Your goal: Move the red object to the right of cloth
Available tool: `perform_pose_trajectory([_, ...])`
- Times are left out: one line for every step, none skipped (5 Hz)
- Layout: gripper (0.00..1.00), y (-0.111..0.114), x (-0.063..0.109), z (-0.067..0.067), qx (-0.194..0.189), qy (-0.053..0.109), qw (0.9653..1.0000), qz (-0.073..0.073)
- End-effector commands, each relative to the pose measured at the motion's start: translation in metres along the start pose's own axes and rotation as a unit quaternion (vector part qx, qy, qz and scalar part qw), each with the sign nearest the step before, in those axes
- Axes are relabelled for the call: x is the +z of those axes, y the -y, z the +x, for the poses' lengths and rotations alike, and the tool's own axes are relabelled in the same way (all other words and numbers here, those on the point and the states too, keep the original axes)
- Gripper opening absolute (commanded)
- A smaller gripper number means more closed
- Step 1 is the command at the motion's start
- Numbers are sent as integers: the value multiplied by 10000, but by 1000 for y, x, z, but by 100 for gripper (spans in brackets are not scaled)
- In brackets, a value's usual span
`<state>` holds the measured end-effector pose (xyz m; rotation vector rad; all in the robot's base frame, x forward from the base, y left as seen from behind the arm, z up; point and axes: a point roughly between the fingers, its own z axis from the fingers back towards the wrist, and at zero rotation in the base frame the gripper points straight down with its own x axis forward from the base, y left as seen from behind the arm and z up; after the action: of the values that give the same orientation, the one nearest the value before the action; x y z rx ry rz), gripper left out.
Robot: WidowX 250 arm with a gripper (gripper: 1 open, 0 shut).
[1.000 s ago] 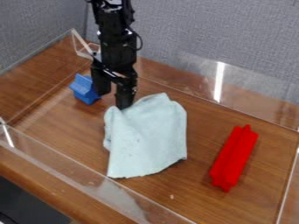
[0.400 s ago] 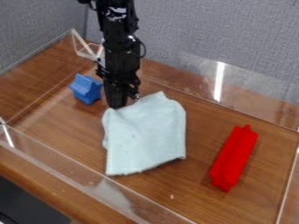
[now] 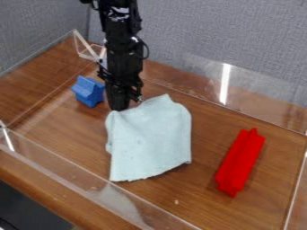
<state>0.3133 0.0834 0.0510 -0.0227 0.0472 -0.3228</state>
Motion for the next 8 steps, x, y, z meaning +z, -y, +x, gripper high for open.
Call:
perform_pose_trajectory([0, -12, 36, 1, 132, 432, 9985, 307])
perform_pose_trajectory([0, -15, 42, -1, 170, 500, 9979, 362])
perform_pose_trajectory([0, -11, 43, -1, 78, 531, 9980, 347])
perform_pose_trajectory([0, -5, 43, -2, -45, 559, 9979, 326])
perform_pose_trajectory([0, 5, 41, -2, -187, 569, 9978, 283])
perform_pose_trajectory([0, 11, 41, -3, -306, 593, 9974, 260])
perform_pose_trajectory([0, 20, 43, -3, -463, 633, 9966, 240])
perform_pose_trajectory([0, 25, 48, -5, -573, 688, 9957, 240])
